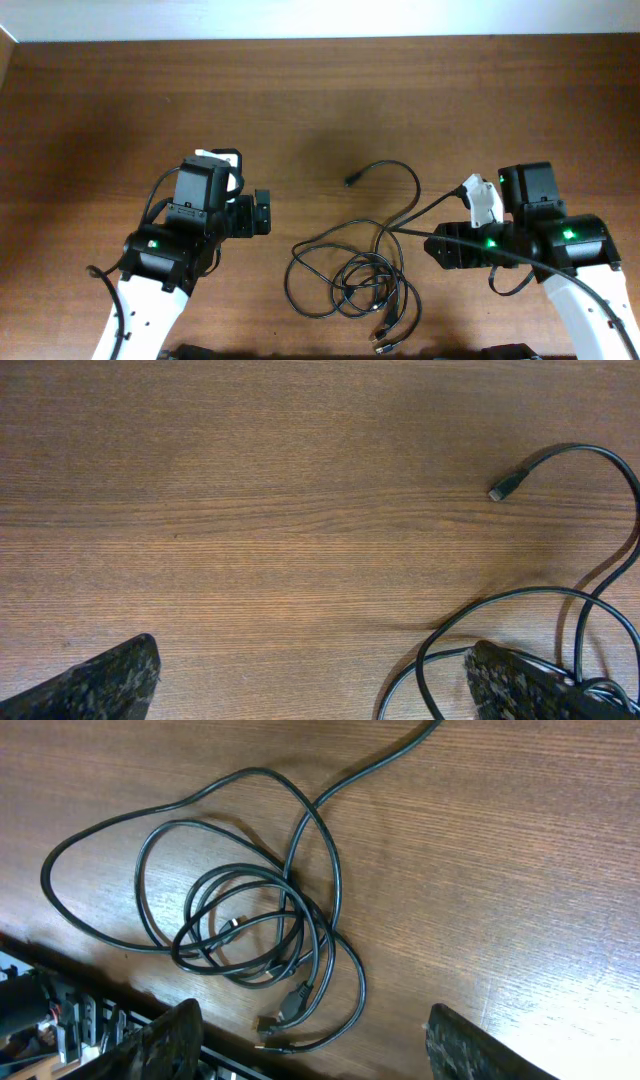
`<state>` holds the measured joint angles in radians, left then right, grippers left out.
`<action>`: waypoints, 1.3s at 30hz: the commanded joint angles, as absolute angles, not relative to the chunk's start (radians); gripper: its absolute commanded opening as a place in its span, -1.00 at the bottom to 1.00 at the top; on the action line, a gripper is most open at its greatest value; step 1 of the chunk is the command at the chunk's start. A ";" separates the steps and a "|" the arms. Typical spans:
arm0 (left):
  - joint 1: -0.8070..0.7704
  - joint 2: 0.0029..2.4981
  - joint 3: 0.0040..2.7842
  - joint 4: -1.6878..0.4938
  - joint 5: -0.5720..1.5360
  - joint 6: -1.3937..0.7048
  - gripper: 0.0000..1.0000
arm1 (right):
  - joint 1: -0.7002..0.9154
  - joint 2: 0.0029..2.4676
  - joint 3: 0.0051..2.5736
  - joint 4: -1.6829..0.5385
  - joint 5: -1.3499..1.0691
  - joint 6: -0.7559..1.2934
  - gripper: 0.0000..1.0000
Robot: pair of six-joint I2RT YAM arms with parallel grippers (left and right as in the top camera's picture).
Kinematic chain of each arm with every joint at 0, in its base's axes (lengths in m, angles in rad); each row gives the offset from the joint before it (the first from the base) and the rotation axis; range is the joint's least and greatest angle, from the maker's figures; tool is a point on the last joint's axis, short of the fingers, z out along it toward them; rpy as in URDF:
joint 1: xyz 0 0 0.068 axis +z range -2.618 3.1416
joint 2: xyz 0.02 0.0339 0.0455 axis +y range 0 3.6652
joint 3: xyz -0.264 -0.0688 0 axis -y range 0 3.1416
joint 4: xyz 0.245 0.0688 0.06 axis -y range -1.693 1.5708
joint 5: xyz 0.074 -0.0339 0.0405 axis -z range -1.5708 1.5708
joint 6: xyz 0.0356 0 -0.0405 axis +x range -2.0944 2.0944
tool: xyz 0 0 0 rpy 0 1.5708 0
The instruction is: Untangle cables
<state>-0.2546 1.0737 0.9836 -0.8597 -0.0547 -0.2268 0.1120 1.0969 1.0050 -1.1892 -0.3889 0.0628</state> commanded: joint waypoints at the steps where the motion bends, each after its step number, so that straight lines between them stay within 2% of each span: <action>1: -0.250 1.073 0.979 -0.857 -0.041 -0.211 0.98 | 0.111 1.052 1.013 -1.196 -0.389 0.057 0.41; 7: -0.250 1.073 0.979 -0.857 -0.041 -0.211 0.98 | 0.111 0.898 1.013 -1.193 -0.395 0.057 0.41; 10: -0.250 1.073 0.979 -0.858 -0.041 -0.211 0.98 | 0.111 0.843 1.014 -1.192 -0.509 0.006 0.41; 20: -0.250 1.073 0.979 -0.858 -0.041 -0.211 0.98 | 0.112 0.834 1.013 -1.197 -0.538 -0.124 0.43; 31: -0.250 1.073 0.979 -0.858 -0.041 -0.211 0.98 | 0.112 0.958 1.013 -1.200 -0.553 -0.111 0.42; 39: -0.250 1.073 0.979 -0.858 -0.041 -0.211 0.98 | 0.112 0.969 1.011 -1.197 -0.547 0.043 0.41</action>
<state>-0.2546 1.0737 0.9836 -0.8597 -0.0544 -0.2268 0.1120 0.9707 1.0050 -1.1988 -0.5297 -0.0196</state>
